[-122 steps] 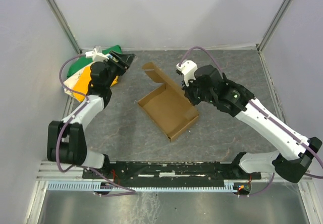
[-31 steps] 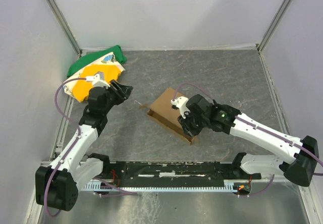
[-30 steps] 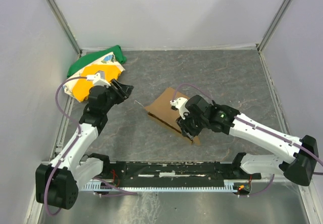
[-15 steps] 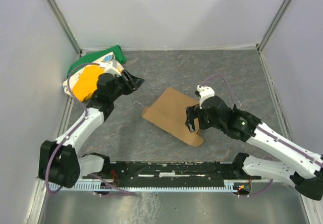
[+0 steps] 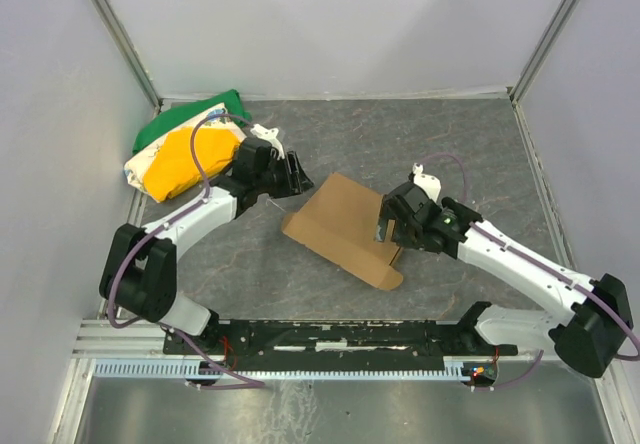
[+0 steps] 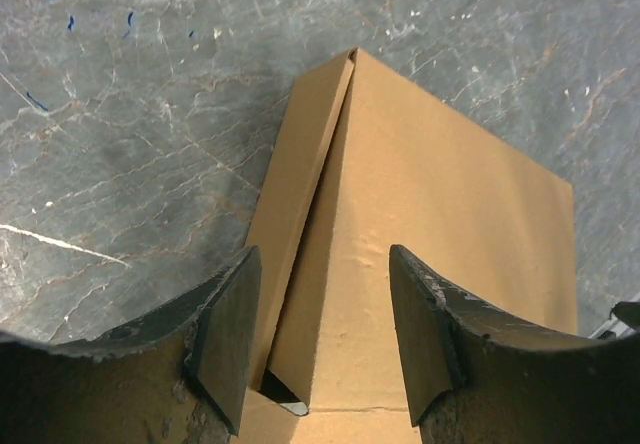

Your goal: Fold the paper box

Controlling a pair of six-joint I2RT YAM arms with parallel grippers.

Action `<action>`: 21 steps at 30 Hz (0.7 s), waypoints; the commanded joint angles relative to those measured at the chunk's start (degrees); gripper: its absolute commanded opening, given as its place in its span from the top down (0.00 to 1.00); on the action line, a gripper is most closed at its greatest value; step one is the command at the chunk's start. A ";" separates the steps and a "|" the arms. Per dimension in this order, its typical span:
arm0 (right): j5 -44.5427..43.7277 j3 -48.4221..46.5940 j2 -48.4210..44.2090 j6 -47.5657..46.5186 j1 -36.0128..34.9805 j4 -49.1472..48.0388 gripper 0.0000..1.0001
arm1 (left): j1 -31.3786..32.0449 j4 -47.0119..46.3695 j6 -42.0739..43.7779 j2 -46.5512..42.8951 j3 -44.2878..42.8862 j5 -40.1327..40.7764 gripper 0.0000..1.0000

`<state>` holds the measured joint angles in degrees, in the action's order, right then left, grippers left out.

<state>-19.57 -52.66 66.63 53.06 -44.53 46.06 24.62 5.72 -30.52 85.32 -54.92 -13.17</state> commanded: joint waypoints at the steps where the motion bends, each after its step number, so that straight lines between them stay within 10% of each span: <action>1: 0.60 1.26 2.16 3.31 1.06 -1.37 0.00 | 0.45 0.52 3.24 0.28 0.05 -1.80 0.39; 21: 12.86 1.69 7.80 -5.07 8.31 -13.62 0.00 | 3.15 -12.09 -6.77 -5.21 12.54 -10.85 0.39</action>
<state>-10.24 -47.05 73.19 51.62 -38.04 37.21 27.40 -1.63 -33.43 84.66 -42.96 -21.12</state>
